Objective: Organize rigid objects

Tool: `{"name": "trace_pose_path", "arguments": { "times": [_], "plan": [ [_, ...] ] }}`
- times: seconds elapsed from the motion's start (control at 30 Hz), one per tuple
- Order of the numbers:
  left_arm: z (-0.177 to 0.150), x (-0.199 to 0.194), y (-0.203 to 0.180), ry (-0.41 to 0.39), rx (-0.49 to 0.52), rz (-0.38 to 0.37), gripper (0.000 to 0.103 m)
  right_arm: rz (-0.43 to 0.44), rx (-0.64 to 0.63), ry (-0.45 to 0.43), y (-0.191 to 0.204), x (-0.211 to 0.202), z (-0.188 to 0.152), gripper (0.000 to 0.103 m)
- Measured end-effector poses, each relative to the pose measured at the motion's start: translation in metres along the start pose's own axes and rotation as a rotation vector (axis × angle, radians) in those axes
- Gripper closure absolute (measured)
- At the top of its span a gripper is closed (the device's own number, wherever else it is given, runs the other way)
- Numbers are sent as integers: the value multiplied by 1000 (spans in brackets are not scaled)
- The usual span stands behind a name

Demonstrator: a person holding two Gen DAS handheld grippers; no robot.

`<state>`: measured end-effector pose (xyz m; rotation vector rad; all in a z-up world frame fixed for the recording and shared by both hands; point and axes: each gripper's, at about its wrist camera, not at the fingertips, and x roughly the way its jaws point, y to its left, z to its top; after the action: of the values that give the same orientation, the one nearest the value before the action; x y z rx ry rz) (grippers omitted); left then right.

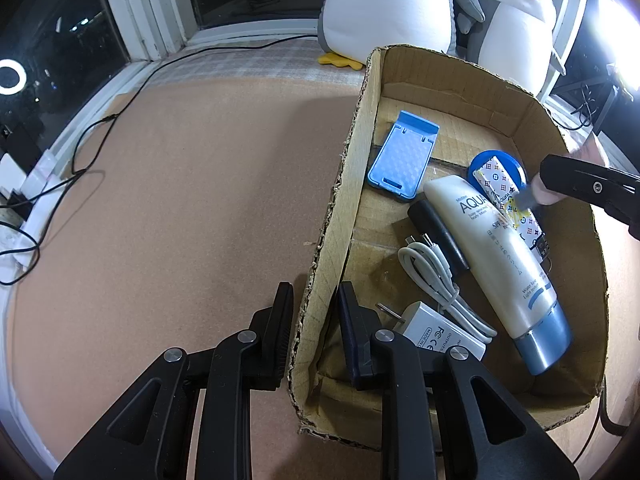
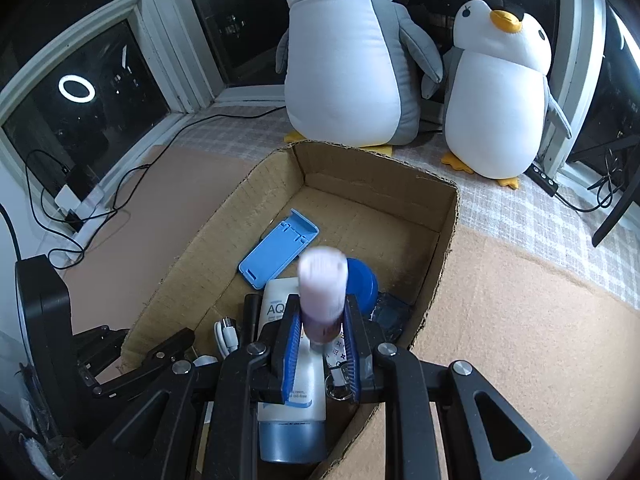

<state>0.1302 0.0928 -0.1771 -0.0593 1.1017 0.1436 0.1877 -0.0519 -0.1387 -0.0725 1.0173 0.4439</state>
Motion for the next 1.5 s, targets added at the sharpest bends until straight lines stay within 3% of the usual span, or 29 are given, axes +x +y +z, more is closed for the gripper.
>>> {"name": "trace_pose_path", "arguments": {
  "times": [0.13,0.2,0.27,0.33,1.07,1.5],
  "plan": [
    [0,0,0,0,0,1,82,2,-12,-5,3,0,0,82],
    [0,0,1,-1,0,0,82,-2,-23,-13,5,-1,0,72],
    [0,0,1,-1,0,0,82,-7,-32,-18,7,-2,1,55],
    [0,0,1,-1,0,0,82,-15,-46,-21,9,-1,1,48],
    [0,0,2,1,4,2,82,-63,-53,-19,4,-7,-2,46],
    [-1,-23,7,-36,7,22,73,-107,-62,-57,5,-37,-14,40]
  ]
}}
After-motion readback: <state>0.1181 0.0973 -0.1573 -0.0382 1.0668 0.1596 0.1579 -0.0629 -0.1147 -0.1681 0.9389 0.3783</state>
